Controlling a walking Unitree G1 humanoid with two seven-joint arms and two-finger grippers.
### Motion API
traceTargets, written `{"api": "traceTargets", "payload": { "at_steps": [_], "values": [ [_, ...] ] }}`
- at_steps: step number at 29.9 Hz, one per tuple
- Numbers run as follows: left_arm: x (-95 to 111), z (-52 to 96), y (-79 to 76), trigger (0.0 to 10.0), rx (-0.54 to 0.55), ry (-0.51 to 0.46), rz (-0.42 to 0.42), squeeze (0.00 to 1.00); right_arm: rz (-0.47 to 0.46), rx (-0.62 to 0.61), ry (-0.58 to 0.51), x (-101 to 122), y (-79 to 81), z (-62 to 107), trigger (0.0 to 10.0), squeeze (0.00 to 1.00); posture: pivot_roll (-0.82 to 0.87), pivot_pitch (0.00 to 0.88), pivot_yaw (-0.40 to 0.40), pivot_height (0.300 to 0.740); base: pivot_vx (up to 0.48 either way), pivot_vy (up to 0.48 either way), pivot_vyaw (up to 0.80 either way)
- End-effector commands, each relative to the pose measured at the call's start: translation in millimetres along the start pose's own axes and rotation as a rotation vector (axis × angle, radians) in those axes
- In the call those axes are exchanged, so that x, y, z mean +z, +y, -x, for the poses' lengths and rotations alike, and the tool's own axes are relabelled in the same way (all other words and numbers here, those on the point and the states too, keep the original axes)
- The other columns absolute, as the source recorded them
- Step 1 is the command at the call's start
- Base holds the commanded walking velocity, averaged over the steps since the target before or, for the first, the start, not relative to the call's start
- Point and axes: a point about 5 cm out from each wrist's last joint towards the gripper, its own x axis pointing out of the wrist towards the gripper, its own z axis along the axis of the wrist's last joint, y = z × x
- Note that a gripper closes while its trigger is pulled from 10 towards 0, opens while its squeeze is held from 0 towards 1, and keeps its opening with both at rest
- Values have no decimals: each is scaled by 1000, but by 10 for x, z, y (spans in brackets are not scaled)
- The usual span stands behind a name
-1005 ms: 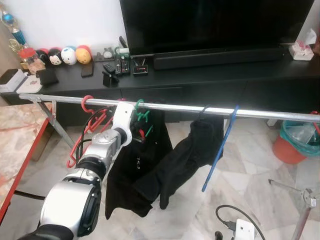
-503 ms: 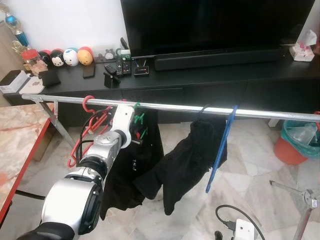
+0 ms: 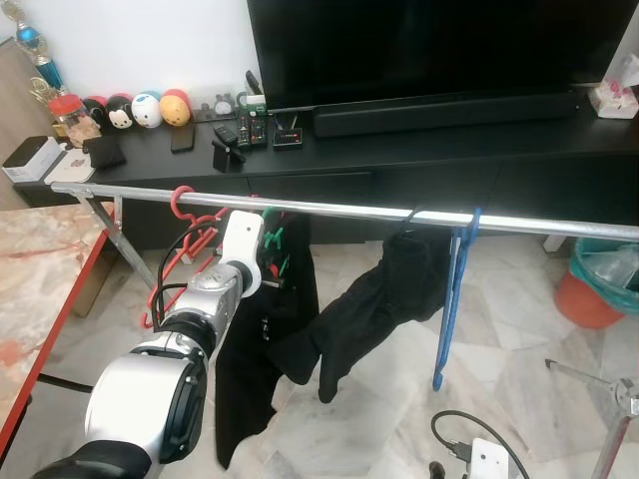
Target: Hang hanger
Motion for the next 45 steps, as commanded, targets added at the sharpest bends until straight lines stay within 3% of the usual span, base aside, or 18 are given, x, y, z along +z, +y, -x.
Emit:
{"api": "traceTargets", "payload": {
  "at_steps": [1, 13, 24, 29, 31, 37, 41, 42, 45],
  "values": [
    [124, -27, -26, 10000, -9, -18, -35, 0, -11, -1, 7, -57, -3, 18, 10000, 0, -130, 28, 125, 740, 0, 0, 0],
    [-30, -48, -185, 10000, -93, 93, -100, 0, -15, -10, 11, -161, -52, 57, 10000, 0, -155, 66, 144, 740, 0, 0, 0],
    [-175, -42, -244, 10000, -76, 137, -59, 0, -25, -17, 22, -246, -85, 89, 10000, 0, -172, 81, 149, 740, 0, 0, 0],
    [-136, -53, -261, 10000, -72, 112, -58, 0, -26, -17, 22, -261, -93, 95, 10000, 0, -172, 86, 146, 740, 0, 0, 0],
    [-28, -59, -238, 10000, -71, 36, -37, 0, -28, -15, 21, -263, -95, 97, 10000, 0, -170, 82, 145, 740, 0, 0, 0],
    [-76, -4, -140, 10000, -95, -11, -69, 0, -27, -12, 19, -244, -86, 89, 10000, 0, -153, 70, 139, 740, 0, 0, 0],
    [-254, 113, 18, 10000, -97, -45, -60, 0, -24, -2, 17, -214, -65, 76, 10000, 0, -134, 55, 129, 740, 0, 0, 0],
    [-378, 216, 151, 10000, -69, -70, -63, 0, -20, 4, 16, -191, -44, 66, 10000, 0, -119, 43, 121, 740, 0, 0, 0],
    [-419, 260, 199, 10000, -56, -87, -57, 0, -19, 6, 15, -180, -37, 62, 10000, 0, -118, 41, 119, 740, 0, 0, 0]
  ]
}}
